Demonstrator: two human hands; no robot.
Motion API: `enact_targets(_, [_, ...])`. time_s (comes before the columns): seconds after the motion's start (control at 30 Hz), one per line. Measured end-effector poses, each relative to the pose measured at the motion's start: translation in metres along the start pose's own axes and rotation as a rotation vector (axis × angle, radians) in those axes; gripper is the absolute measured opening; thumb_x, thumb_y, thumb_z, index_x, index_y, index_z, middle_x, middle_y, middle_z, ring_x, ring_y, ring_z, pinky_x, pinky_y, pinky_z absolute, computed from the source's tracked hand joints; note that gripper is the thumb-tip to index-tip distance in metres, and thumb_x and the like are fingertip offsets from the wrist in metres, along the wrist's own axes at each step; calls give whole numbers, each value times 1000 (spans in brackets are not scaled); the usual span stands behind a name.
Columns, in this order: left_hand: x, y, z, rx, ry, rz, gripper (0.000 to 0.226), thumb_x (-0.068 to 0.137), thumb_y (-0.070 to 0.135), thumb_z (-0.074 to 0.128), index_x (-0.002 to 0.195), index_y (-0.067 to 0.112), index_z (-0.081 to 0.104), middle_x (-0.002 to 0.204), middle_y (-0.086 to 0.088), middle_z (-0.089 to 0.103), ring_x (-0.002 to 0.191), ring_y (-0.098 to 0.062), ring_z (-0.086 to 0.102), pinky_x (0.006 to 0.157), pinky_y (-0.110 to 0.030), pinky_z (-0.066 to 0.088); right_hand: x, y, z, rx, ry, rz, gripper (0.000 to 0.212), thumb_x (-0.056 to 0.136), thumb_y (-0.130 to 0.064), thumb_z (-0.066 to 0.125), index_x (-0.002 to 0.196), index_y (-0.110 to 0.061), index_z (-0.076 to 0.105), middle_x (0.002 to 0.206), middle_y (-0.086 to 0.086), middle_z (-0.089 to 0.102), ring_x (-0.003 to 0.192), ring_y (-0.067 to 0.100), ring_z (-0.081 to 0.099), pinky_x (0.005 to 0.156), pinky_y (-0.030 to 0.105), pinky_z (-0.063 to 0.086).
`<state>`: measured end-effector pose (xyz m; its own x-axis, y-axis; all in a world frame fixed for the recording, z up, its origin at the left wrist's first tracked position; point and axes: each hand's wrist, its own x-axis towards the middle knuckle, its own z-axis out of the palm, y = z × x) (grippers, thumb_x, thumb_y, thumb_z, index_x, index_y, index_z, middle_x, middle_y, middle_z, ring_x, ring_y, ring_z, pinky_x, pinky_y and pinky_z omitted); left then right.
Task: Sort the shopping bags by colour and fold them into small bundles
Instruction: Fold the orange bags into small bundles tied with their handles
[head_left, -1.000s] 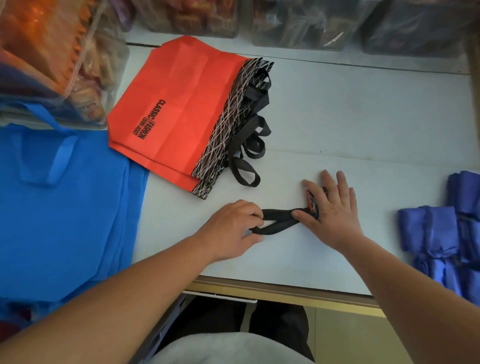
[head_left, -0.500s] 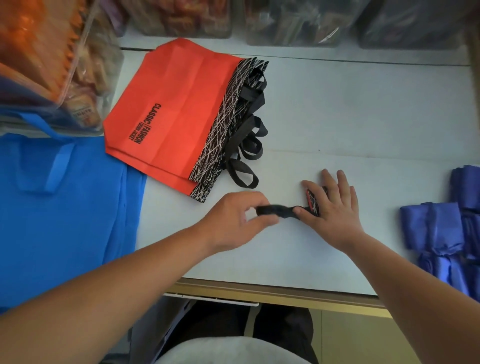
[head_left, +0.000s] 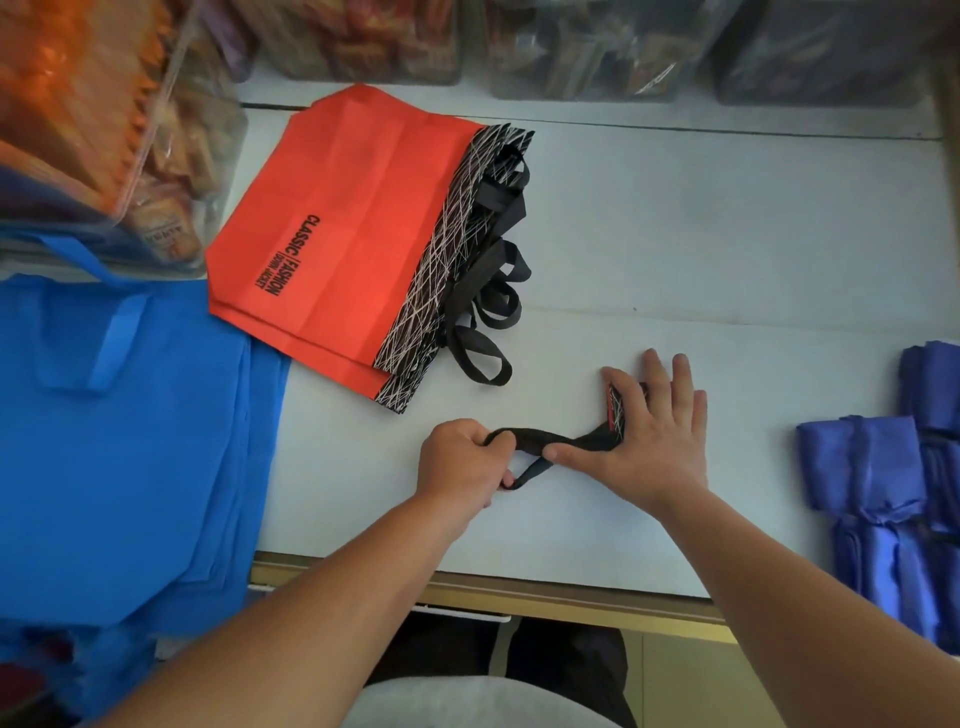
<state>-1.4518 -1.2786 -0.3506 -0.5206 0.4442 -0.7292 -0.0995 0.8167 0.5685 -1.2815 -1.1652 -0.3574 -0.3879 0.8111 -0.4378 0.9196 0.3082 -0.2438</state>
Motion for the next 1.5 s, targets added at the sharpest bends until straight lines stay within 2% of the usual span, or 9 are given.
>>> enact_targets(0.23, [9, 2, -8, 155, 110, 108, 26, 83, 40, 77, 87, 18, 64, 80, 6, 70, 71, -15, 70, 65, -31, 54, -1, -15, 10, -3, 59, 104, 116, 58, -106, 38, 153, -44, 18, 169, -4, -7, 150, 22, -32, 125, 54, -5])
enact_targets(0.33, [12, -6, -22, 424, 160, 676, 24, 85, 32, 78, 103, 23, 63, 106, 11, 58, 97, -14, 59, 78, -32, 51, -1, -14, 10, -19, 71, 105, 115, 58, -105, 39, 153, -44, 18, 169, -3, -6, 151, 23, -31, 125, 54, -4])
enact_targets(0.43, [19, -14, -40, 664, -134, 1207, 12, 94, 25, 66, 100, 16, 71, 114, 5, 64, 106, -20, 59, 90, -35, 50, -1, -14, 10, -20, 82, 102, 114, 58, -105, 39, 153, -43, 18, 168, -2, -5, 151, 24, -29, 125, 54, -2])
enact_targets(0.87, [42, 12, -62, 1104, -488, 1296, 15, 90, 31, 68, 94, 17, 66, 116, 7, 61, 110, -18, 55, 87, -39, 50, 0, -12, 11, 2, 53, 77, 113, 60, -102, 46, 152, -43, 16, 167, -4, -7, 151, 23, -30, 125, 54, -6])
enact_targets(1.03, [29, 5, -50, 1040, -413, 1744, 20, 102, 7, 51, 86, 12, 61, 92, -4, 61, 94, -25, 59, 106, -40, 45, -1, -8, 9, 6, 24, 37, 113, 59, -103, 42, 152, -44, 16, 167, -6, -10, 150, 21, -32, 124, 56, -8])
enact_targets(1.1, [21, 6, -47, 1008, -457, 1668, 16, 103, 14, 53, 88, 14, 59, 86, -1, 60, 86, -24, 59, 94, -35, 50, 1, -5, 7, 29, -13, 10, 113, 58, -105, 39, 152, -47, 14, 167, -8, -12, 149, 19, -35, 123, 57, -10])
enact_targets(1.2, [11, 11, -45, 716, -393, 1124, 12, 101, 32, 56, 95, 22, 56, 80, 10, 58, 75, -15, 54, 68, -33, 44, 1, -1, 5, 79, -43, -10, 110, 58, -106, 30, 152, -50, 15, 167, -11, -11, 148, 15, -36, 122, 58, -11])
enact_targets(1.3, [4, 20, -30, 206, -249, 651, 16, 101, 29, 61, 94, 17, 54, 74, 3, 66, 69, -12, 69, 69, -34, 52, 1, 0, 4, 139, -38, 15, 110, 56, -107, 23, 151, -52, 18, 166, -15, -10, 147, 10, -35, 122, 57, -12])
enact_targets(1.5, [-1, 15, 3, -53, -27, 251, 34, 97, 38, 64, 81, 10, 53, 52, 9, 54, 52, -20, 70, 63, -50, 62, -4, -9, 5, 87, 21, 39, 118, 49, -111, 33, 148, -48, 23, 167, -12, -5, 150, 15, -32, 124, 56, -9])
